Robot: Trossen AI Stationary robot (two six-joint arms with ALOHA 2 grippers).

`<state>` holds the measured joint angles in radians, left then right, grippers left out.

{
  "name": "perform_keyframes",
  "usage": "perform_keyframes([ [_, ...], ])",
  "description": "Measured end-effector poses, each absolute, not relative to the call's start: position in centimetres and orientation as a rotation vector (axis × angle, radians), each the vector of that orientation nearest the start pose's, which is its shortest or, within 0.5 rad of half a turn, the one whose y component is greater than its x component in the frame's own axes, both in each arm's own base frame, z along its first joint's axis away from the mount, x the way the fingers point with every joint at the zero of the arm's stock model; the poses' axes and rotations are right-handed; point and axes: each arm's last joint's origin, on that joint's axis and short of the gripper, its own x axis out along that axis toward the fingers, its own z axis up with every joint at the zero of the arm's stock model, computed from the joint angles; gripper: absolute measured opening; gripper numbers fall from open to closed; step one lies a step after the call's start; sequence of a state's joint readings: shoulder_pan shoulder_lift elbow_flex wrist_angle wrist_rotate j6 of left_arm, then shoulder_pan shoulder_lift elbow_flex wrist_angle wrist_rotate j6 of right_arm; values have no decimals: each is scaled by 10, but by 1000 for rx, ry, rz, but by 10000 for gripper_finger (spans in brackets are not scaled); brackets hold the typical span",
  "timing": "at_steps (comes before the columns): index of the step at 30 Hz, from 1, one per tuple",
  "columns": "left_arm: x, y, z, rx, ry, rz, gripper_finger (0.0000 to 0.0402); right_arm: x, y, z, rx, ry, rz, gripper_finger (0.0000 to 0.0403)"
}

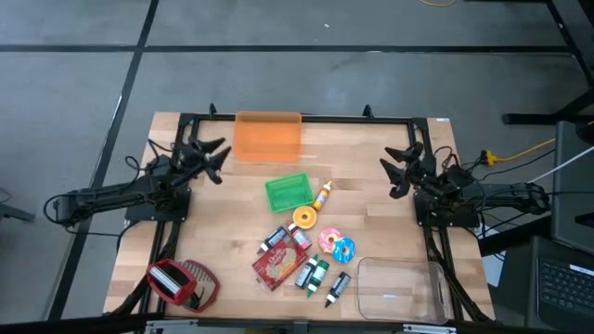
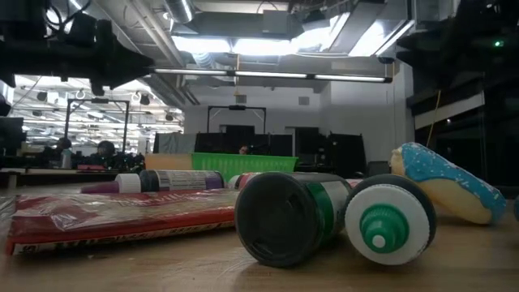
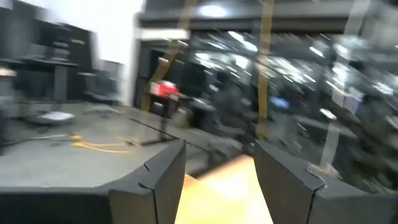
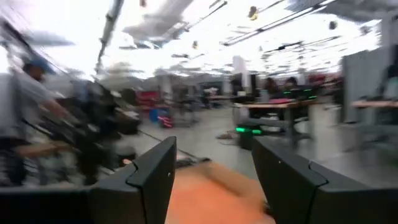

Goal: Pick & Place Food Item
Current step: Put the orange donut into the green bin

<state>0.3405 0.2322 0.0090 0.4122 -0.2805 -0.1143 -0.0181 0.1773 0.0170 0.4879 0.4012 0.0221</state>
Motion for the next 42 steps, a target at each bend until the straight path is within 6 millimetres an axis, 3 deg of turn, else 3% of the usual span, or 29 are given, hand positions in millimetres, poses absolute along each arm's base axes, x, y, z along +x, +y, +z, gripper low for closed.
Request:
perform_keyframes([
  [3,103,43,180,-70,-141,533,185,102,-11,203,129,-334,-335,213],
  [7,108,43,178,-66,1,483,185,109,-12,212,133,-294,-365,213],
  [16,137,42,217,11,168,296,185,150,-15,220,38,-57,-463,213],
  [25,208,26,239,214,359,88,185,169,-16,231,16,-13,-471,213],
  [34,285,-8,227,391,492,-121,185,169,-16,232,17,-16,-474,213],
  [42,331,-35,212,636,693,-272,185,169,-16,231,14,-14,-462,213],
])
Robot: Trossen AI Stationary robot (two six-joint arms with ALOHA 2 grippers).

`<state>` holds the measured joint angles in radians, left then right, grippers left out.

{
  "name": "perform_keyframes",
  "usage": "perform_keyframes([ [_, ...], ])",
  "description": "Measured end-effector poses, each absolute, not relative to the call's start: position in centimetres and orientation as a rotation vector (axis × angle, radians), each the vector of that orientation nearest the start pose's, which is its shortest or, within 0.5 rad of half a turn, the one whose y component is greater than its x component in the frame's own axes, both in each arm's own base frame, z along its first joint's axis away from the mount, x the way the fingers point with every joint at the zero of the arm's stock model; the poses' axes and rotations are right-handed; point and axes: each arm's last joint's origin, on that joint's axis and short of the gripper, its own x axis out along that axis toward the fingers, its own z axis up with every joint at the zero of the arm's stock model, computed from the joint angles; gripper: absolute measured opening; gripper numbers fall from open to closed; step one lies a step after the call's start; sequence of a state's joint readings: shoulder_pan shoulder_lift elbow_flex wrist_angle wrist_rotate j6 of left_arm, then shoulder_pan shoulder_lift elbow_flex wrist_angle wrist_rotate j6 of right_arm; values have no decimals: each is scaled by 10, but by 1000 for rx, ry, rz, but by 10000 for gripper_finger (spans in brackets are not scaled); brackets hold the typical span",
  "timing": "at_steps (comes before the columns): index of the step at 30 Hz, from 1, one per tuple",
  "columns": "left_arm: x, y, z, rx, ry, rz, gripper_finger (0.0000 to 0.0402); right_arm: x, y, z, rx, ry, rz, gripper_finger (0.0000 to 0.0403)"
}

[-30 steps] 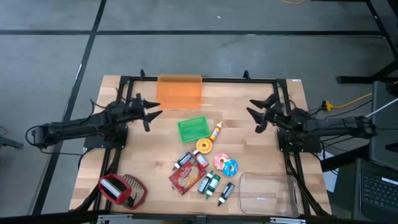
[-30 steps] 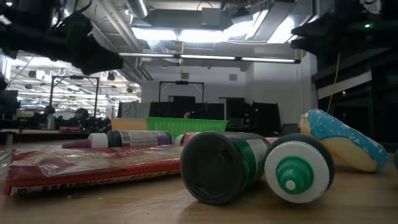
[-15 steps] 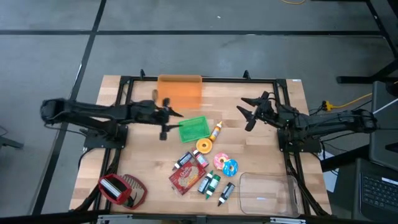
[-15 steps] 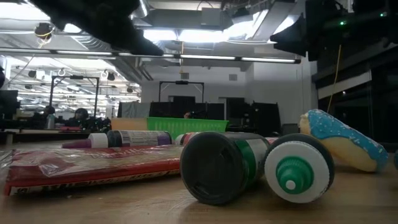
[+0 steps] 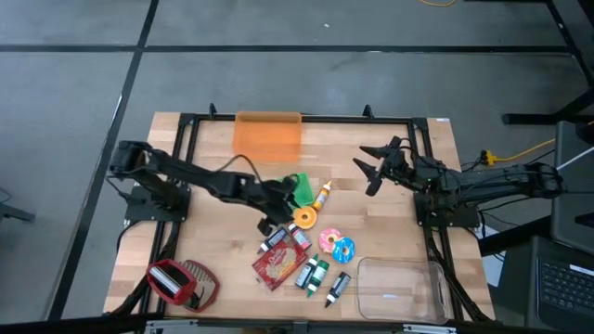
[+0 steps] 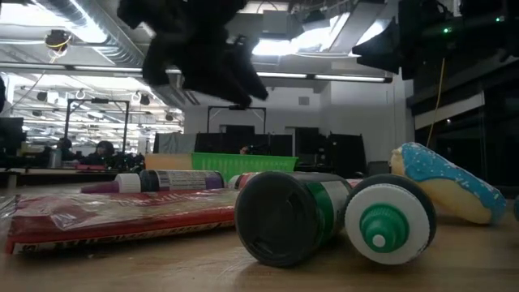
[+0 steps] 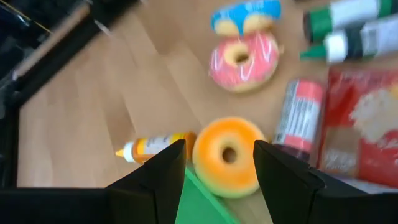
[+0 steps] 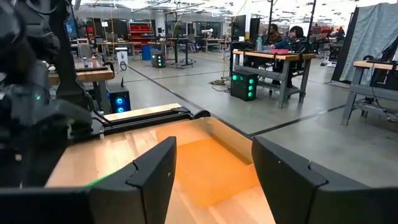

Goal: Pick & Place Food Item
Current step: Put the orange donut into the green bin

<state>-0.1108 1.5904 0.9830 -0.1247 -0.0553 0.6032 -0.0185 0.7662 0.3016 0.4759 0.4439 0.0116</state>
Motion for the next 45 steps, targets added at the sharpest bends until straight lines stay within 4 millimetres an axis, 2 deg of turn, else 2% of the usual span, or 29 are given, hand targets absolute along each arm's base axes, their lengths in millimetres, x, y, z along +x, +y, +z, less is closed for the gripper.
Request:
perform_keyframes([
  [8,354,-41,187,816,895,-347,184,170,-15,232,17,-17,-437,213],
  [18,362,-45,160,967,983,-384,184,170,-14,232,23,-22,-418,213],
  [23,362,-47,154,979,991,-417,184,170,-14,232,24,-26,-418,213],
  [39,365,-54,156,967,916,-473,184,170,-14,232,35,-28,-418,213],
  [45,370,-51,136,965,960,-479,184,170,-14,232,44,-30,-417,213],
])
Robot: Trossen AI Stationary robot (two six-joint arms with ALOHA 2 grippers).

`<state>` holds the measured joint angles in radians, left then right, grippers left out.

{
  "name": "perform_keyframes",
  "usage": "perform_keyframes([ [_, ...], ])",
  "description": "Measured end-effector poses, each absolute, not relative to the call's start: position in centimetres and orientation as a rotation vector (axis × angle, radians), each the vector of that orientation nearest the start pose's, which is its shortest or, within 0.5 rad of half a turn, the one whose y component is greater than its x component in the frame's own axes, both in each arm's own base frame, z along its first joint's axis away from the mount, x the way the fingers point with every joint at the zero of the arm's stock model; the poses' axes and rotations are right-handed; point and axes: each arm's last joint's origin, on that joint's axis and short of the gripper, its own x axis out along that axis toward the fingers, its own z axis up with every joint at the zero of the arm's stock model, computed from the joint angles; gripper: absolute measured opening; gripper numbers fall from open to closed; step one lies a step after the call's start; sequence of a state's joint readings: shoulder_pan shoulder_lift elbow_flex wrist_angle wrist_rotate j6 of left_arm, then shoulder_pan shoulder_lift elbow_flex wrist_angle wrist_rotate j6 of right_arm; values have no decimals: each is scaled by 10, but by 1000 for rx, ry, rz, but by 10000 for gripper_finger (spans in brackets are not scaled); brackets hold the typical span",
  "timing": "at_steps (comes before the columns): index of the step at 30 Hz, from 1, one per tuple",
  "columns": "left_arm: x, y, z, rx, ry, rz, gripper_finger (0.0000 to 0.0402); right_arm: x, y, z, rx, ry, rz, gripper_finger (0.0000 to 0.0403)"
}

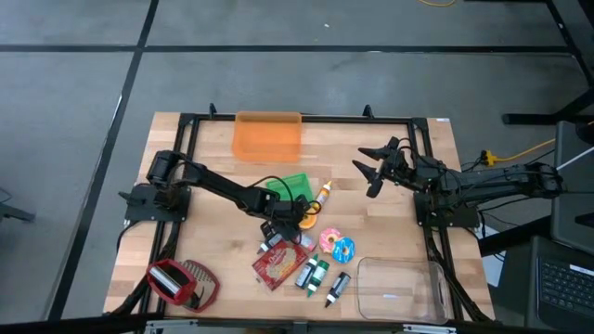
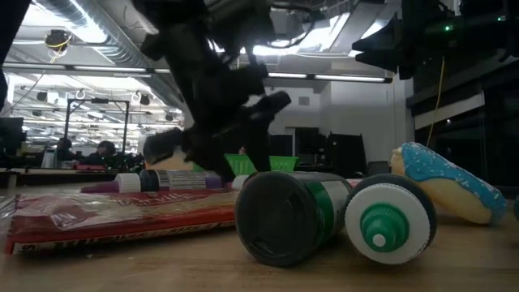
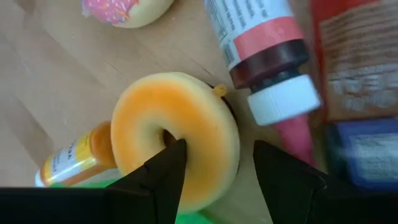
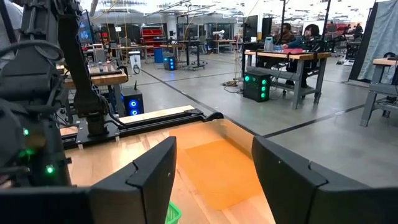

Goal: Pick & Place Food Item
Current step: Put the orange donut into the green bin

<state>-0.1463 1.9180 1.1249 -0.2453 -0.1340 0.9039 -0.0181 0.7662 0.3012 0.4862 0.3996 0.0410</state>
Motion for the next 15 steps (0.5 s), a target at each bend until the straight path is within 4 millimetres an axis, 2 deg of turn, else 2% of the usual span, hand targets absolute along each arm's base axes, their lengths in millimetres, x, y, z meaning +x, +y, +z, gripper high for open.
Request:
perform_keyframes([
  [4,373,-51,126,977,983,-468,184,170,-14,232,45,-30,-417,213],
  [10,376,-51,127,999,961,-413,177,170,-14,232,45,-30,-417,213],
  [15,380,-51,130,996,960,-397,113,170,-14,232,46,-30,-417,213],
])
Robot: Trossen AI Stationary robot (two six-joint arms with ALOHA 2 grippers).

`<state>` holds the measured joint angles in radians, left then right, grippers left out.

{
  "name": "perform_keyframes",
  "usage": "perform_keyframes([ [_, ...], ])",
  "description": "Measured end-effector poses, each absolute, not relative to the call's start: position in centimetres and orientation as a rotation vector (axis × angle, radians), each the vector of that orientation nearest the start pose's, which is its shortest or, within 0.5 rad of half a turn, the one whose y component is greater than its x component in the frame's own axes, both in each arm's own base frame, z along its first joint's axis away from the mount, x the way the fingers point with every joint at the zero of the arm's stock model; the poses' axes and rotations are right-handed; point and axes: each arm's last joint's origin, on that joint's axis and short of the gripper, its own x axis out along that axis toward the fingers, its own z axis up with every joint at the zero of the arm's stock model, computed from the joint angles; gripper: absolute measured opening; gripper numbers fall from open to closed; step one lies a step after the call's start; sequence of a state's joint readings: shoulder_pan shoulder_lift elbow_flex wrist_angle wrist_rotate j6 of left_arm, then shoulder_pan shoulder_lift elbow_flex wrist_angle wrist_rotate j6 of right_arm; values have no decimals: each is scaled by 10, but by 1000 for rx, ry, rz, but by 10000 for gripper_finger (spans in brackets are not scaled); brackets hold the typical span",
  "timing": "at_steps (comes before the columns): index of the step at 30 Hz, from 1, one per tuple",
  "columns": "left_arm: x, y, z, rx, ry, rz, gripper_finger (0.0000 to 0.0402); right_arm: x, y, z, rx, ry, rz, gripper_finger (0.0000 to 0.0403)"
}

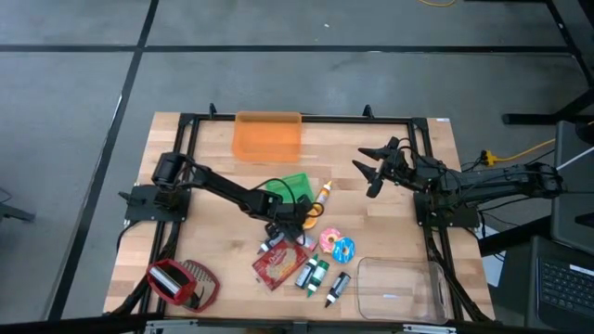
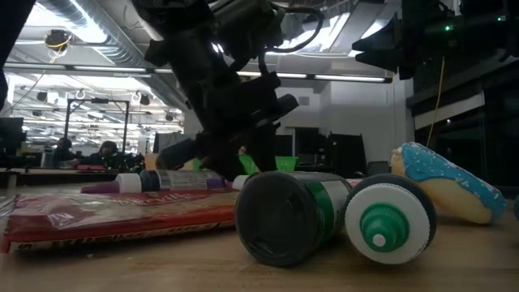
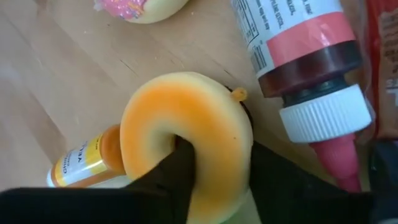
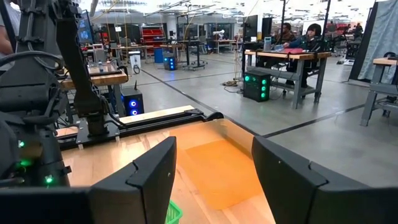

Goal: Pick & Place Food Item
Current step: Put the orange donut into the green bin

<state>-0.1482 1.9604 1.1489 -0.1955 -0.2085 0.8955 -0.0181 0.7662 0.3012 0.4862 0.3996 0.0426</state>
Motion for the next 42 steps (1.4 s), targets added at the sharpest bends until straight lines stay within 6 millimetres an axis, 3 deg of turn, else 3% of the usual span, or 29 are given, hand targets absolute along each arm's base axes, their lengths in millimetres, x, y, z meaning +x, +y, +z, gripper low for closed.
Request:
perform_keyframes([
  [6,391,-50,141,987,926,-334,13,170,-14,232,48,-30,-417,213],
  [20,417,-64,196,998,845,-277,12,170,-14,232,47,-30,-417,213],
  [25,421,-49,214,957,923,-198,12,170,-14,232,47,-30,-417,213],
  [31,405,-8,241,716,1003,-137,11,170,-14,232,47,-30,-416,213],
  [38,369,24,287,459,779,-161,11,170,-14,231,42,-21,-417,213],
  [42,343,32,293,356,683,-147,12,170,-14,231,42,-19,-416,213],
])
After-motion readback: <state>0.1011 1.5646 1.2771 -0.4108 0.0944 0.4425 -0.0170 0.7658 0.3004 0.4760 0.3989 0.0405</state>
